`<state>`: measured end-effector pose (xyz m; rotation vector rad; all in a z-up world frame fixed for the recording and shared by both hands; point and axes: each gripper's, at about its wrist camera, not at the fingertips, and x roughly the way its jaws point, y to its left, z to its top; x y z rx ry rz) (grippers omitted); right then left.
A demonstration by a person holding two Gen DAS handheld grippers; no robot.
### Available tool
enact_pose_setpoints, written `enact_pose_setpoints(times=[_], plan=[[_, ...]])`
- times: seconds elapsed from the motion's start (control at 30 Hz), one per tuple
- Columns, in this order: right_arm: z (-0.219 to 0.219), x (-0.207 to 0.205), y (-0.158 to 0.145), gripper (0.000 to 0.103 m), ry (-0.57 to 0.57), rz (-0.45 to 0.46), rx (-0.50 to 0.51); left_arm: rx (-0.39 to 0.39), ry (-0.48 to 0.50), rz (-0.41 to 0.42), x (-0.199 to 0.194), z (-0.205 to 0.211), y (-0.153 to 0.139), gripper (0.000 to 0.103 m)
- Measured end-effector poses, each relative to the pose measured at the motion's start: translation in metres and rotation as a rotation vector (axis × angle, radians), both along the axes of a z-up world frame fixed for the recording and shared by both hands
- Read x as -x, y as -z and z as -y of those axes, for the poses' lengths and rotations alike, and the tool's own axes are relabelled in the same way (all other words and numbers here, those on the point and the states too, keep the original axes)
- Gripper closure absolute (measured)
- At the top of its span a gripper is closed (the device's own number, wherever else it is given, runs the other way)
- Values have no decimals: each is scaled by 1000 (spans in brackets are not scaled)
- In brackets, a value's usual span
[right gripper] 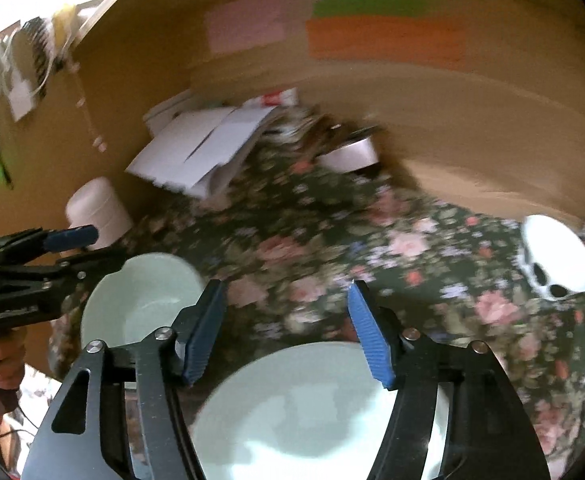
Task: Organize plates and bowls
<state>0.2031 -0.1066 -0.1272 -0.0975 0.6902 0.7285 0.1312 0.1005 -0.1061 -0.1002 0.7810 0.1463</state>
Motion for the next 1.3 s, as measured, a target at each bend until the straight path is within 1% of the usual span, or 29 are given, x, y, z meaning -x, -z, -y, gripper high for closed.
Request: enact_pose_setpoints(times=[0.1, 0.27, 0.4, 0.57, 0.8, 0.93, 1.1, 1.2, 1.3], plan=[[23, -11, -7, 40, 63, 25, -3, -3, 36, 20, -15, 16, -10, 32], [60, -34, -16, 38, 166, 51, -2, -24, 102, 46, -45, 45, -23, 30], [91, -49, -20, 38, 246, 62, 2, -29, 147, 57, -70, 66, -28, 26], [121, -67, -18, 38, 329, 59, 11, -29, 195, 59, -106, 99, -29, 24], [157, -97, 5, 38, 437, 7, 23, -16, 234, 33, -146, 140, -21, 23], [175, -116, 20, 38, 495, -23, 28, 0, 258, 3, -169, 151, -12, 22], [197, -141, 36, 38, 571, -65, 33, -19, 295, -27, -197, 165, 1, 22], [208, -153, 47, 38, 600, -92, 36, -21, 312, -52, -213, 172, 10, 22], [219, -166, 60, 38, 626, -135, 26, -39, 322, -77, -225, 177, 18, 22]])
